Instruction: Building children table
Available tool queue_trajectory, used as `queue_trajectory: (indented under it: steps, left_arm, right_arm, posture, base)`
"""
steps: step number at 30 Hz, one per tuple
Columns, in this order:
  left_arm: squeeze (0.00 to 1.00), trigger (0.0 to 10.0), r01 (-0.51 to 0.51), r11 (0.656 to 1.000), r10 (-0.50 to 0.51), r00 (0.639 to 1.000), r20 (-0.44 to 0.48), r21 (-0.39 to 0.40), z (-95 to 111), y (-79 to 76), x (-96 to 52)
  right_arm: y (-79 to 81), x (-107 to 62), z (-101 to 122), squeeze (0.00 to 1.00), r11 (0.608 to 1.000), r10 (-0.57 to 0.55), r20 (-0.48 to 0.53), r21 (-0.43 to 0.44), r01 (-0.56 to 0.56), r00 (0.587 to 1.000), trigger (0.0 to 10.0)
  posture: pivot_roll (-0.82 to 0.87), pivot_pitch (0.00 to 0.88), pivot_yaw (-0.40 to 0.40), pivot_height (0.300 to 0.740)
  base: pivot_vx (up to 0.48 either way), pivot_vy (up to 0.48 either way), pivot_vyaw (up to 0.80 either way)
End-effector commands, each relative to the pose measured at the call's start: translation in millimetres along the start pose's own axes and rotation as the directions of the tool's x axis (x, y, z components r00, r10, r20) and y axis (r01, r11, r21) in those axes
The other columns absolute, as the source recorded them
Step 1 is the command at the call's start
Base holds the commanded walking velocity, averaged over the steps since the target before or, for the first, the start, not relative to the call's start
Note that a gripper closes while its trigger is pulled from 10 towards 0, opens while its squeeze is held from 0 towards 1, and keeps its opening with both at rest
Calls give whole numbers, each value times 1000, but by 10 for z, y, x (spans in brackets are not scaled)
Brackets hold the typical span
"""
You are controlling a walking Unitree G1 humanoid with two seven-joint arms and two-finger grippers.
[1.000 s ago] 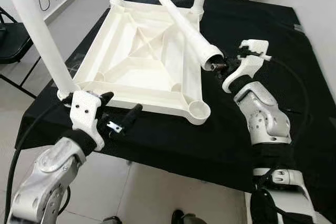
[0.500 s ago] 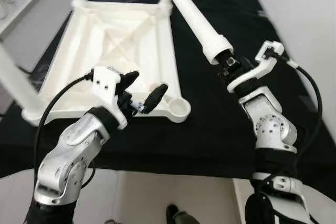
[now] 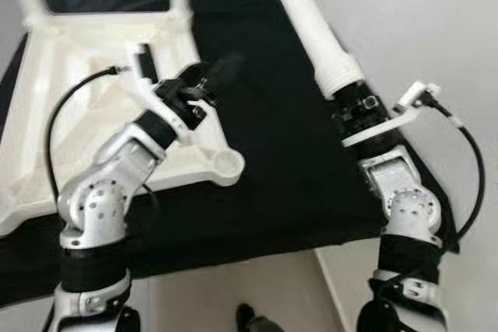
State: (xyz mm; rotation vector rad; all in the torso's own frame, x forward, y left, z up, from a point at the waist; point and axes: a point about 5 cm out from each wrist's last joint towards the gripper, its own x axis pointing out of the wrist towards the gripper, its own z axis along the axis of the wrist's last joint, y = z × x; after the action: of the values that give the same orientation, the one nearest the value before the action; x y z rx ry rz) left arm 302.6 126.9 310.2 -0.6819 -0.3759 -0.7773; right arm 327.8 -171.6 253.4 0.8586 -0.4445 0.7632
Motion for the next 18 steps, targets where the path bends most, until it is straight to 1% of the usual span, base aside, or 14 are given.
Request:
queue_trajectory:
  steps: [1,2,4,8,9,11,12,14,15,18]
  left_arm:
    - [0,10000,77,991,-76,997,18,-110,48,-58,32]
    - [0,10000,77,991,-76,997,18,-110,48,-58,32]
    - [0,10000,138,976,-136,990,24,-169,111,-90,39]
    - [0,10000,169,969,-172,985,1,-177,139,-105,37]
    - [0,10000,175,969,-180,984,-12,-172,147,-103,37]
    - [0,10000,162,978,-169,985,-40,-130,138,-86,39]
    - [0,10000,150,981,-156,987,-45,-122,135,-69,36]
    - [0,10000,120,987,-126,991,-52,-111,126,-26,24]
    - [0,10000,120,987,-126,991,-52,-111,126,-26,24]
    - [0,10000,73,990,-81,995,-66,-117,119,47,-15]
  right_arm:
    - [78,-20,-28,0,998,59,-17,-5,-59,998,10000]
    - [78,-20,-28,0,998,59,-17,-5,-59,998,10000]
    - [93,-41,-70,0,998,69,-39,-5,-70,997,10000]
    - [107,-51,-109,0,997,80,-67,-13,-81,995,10000]
    - [106,-49,-143,0,997,74,-86,-30,-76,994,10000]
    - [83,-34,-227,0,997,37,-113,-69,-45,993,10000]
    - [81,-30,-263,0,997,31,-116,-71,-39,993,10000]
    - [80,-21,-307,0,997,22,-111,-68,-30,994,10000]
    - [80,-21,-307,0,997,22,-111,-68,-30,994,10000]
    - [90,5,-368,0,998,22,-94,-64,-28,995,10000]
  posture:
    - [53,147,-95,740]
    - [53,147,-95,740]
    - [54,147,-92,740]
    - [55,146,-92,740]
    - [56,144,-88,740]
    - [62,131,-80,740]
    - [66,121,-73,740]
    - [69,104,-61,740]
    - [69,104,-61,740]
    - [82,76,-40,740]
  base:
    - [0,0,-800]
    - [0,0,-800]
    - [0,0,-800]
    - [0,0,-800]
    - [0,0,-800]
    - [0,0,-800]
    - [0,0,-800]
    - [0,0,-800]
    - [0,0,-800]
    - [0,0,-800]
